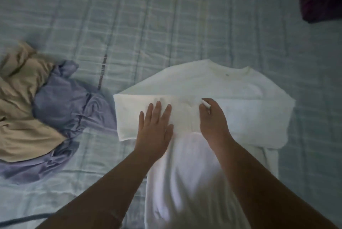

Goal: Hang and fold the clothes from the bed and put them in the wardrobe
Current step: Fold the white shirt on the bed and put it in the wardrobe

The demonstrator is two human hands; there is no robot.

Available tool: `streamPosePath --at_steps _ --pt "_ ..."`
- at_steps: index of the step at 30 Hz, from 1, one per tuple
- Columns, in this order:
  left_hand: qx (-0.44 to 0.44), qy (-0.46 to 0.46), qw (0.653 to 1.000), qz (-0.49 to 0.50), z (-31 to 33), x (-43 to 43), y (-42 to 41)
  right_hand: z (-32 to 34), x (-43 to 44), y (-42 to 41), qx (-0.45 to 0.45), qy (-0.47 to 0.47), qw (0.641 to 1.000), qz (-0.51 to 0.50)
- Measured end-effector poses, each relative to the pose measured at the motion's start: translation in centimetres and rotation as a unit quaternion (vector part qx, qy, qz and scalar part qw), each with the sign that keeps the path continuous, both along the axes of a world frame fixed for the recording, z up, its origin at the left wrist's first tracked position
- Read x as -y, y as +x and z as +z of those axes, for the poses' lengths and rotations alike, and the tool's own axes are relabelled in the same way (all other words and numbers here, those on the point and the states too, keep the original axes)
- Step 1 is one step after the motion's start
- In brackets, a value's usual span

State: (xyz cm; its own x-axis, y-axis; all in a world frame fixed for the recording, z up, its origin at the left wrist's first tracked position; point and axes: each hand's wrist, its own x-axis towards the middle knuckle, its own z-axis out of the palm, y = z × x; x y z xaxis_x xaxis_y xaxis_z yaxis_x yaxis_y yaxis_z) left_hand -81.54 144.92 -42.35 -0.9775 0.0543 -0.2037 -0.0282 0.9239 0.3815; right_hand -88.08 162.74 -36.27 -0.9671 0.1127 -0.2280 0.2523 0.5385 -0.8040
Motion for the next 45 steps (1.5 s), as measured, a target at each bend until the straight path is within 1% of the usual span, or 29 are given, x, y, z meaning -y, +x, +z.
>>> streamPosePath --at_steps 4,6,10,13,15,20,23,25,29,31,33,35,36,38,39,41,42,45 --pt "0.009 0.003 1.0 0.01 -0.5 -6.2 -2.3 -0.6 -7.2 -2.2 0.018 0.0 0.999 -0.041" --pt "0.008 -0.01 1.0 0.002 -0.7 -8.8 -3.2 -1.0 -10.9 -3.2 0.022 0.011 0.998 -0.063" --pt "0.006 -0.046 0.998 -0.03 -1.3 -13.3 -4.8 -2.2 -17.6 -4.3 0.032 0.069 0.993 -0.085" --pt "0.005 -0.063 0.997 -0.041 -2.1 -15.9 -5.5 -3.3 -21.3 -3.9 0.011 0.114 0.988 -0.101" --pt "0.01 -0.073 0.996 -0.051 -2.8 -17.2 -5.5 -4.1 -23.0 -3.2 -0.007 0.155 0.982 -0.104" --pt "0.028 -0.094 0.993 -0.061 -3.8 -18.7 -5.7 -6.4 -26.0 -1.6 0.008 0.249 0.964 -0.096" --pt "0.041 -0.106 0.991 -0.069 -4.3 -18.7 -6.1 -7.6 -27.0 -1.5 -0.009 0.304 0.949 -0.084" --pt "0.038 -0.109 0.99 -0.075 -4.5 -18.9 -6.4 -8.5 -27.6 -1.6 -0.01 0.316 0.943 -0.101" --pt "0.024 -0.108 0.99 -0.082 -5.0 -19.4 -6.6 -9.4 -28.3 -1.6 0.04 0.313 0.938 -0.142" --pt "0.02 -0.113 0.99 -0.082 -5.2 -19.3 -6.4 -9.0 -28.3 -1.3 -0.002 0.344 0.931 -0.125" --pt "0.017 -0.108 0.991 -0.081 -5.2 -19.3 -6.4 -8.5 -27.6 -1.2 -0.085 0.368 0.921 -0.096" --pt "0.012 -0.096 0.992 -0.081 -5.1 -19.3 -6.3 -8.3 -26.0 -0.8 -0.146 0.348 0.926 -0.011" --pt "0.008 -0.093 0.992 -0.079 -5.0 -19.2 -6.2 -8.3 -25.0 -0.5 -0.156 0.339 0.927 0.045" --pt "0.005 -0.1 0.993 -0.063 -4.7 -18.6 -5.9 -8.8 -23.4 0.3 -0.124 0.352 0.918 0.131" --pt "0.009 -0.108 0.993 -0.051 -4.6 -18.1 -5.7 -9.2 -23.0 0.7 -0.088 0.368 0.914 0.146" --pt "0.02 -0.127 0.991 -0.031 -4.5 -16.8 -5.2 -10.1 -22.9 1.2 -0.025 0.401 0.906 0.137" --pt "0.024 -0.136 0.99 -0.026 -4.6 -16.1 -4.9 -10.6 -23.0 1.4 -0.016 0.414 0.9 0.132" --pt "0.029 -0.161 0.986 -0.037 -4.9 -14.5 -4.5 -11.9 -23.5 1.6 -0.032 0.428 0.893 0.137"
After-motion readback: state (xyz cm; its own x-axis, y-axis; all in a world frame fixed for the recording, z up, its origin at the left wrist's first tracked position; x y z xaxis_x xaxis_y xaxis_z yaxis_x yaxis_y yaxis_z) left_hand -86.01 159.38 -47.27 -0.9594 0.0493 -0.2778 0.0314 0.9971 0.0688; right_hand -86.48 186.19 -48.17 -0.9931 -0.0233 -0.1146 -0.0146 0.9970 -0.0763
